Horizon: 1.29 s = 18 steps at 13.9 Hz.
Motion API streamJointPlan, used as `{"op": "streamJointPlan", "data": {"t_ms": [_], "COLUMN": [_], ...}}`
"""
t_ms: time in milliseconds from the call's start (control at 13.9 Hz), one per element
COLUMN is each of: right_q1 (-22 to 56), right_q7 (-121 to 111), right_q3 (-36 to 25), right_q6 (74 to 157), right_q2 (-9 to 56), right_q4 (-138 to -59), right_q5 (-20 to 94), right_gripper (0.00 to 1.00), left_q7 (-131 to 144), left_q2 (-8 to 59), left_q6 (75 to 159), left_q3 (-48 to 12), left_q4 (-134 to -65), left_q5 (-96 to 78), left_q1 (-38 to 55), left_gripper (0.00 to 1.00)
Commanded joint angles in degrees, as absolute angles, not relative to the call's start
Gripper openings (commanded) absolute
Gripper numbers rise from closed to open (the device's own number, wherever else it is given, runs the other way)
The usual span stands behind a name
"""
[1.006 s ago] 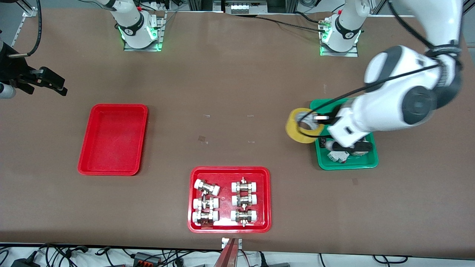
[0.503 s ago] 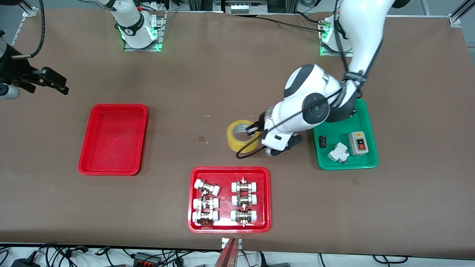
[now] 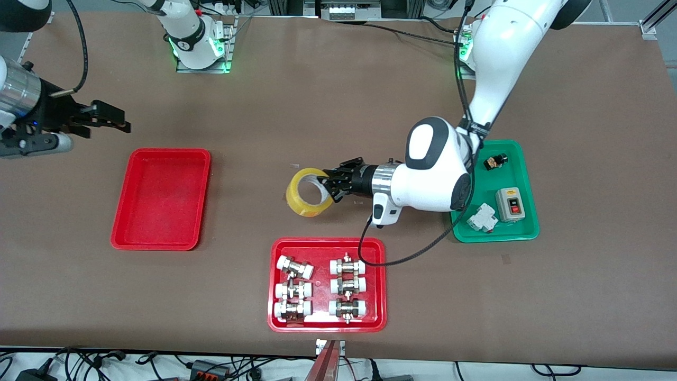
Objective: Left arm passes tape to right arm into tray
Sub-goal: 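Carry the tape toward the middle while the right gripper reaches toward it, then grasp the tape with the right gripper while the left gripper releases it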
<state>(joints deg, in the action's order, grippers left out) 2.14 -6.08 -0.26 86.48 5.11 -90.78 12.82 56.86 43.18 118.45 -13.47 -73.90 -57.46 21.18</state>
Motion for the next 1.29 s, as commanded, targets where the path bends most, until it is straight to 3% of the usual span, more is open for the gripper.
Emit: {"op": "streamJointPlan", "data": {"t_ms": [0, 216, 575, 790, 934, 1006, 1222], "right_q1": [1.23, 1.49, 4.47, 8.07, 10.1, 10.89, 12.83], "right_q7": [-11.07, -11.95, -18.36, -18.63, -18.55, -18.63, -18.63], "right_q3": [-0.35, -0.26, 0.18, 0.18, 0.18, 0.18, 0.18], "right_q6": [85.08, 86.21, 97.62, 105.01, 108.35, 110.28, 113.54], "right_q2": [8.95, 14.22, 21.17, 23.2, 23.99, 24.95, 26.1], "right_q4": [-90.18, -90.09, -90.09, -90.09, -90.09, -90.09, -90.09], "right_q5": [23.77, 37.66, 48.14, 51.41, 51.77, 51.77, 51.68], "right_gripper": [1.0, 1.0, 1.0, 1.0, 1.0, 1.0, 1.0], "left_q7": [54.33, 53.09, 43.72, 37.71, 38.06, 37.36, 37.35], "left_q2": [45.52, 47.37, 50.62, 51.15, 51.15, 51.33, 51.5], "left_q6": [125.21, 127.88, 127.88, 127.79, 127.88, 127.88, 127.88], "left_q3": [-13.62, -13.71, -13.71, -13.62, -13.54, -13.54, -13.54], "left_q4": [-71.28, -70.32, -66.8, -67.59, -67.59, -67.59, -67.59], "left_q5": [-65.11, -69.07, -80.3, -85.43, -85.52, -85.43, -85.34], "left_q1": [24.07, 24.96, 26.54, 27.59, 27.69, 27.69, 27.69], "left_gripper": [0.0, 0.0, 0.01, 0.01, 0.08, 0.0, 0.0]}}
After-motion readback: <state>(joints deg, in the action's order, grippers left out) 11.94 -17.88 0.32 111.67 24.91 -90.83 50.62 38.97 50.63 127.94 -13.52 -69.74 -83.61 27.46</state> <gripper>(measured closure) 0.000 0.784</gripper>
